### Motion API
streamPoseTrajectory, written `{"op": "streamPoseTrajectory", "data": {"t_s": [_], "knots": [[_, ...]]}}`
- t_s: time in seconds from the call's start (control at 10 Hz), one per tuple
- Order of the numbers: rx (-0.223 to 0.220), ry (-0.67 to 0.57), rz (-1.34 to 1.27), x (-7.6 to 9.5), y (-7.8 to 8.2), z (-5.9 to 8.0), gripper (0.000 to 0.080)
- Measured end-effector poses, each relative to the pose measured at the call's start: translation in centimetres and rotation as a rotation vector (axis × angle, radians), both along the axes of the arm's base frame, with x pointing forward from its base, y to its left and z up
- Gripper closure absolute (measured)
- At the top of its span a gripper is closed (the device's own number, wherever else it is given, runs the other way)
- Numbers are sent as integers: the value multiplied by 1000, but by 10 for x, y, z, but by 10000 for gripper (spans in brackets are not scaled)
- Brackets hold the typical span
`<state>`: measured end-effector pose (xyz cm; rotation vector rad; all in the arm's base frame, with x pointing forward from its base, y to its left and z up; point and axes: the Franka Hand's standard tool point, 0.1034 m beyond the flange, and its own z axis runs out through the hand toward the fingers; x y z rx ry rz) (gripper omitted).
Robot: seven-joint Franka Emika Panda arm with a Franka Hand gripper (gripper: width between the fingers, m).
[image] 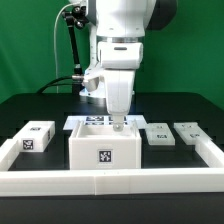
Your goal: Assemble cabinet
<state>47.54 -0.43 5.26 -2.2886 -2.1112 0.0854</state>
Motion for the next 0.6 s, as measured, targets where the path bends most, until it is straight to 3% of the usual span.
{"op": "streamPoseTrajectory", "data": {"t_s": [0.6], "knots": [[4, 9, 0, -6, 1, -9, 2]]}}
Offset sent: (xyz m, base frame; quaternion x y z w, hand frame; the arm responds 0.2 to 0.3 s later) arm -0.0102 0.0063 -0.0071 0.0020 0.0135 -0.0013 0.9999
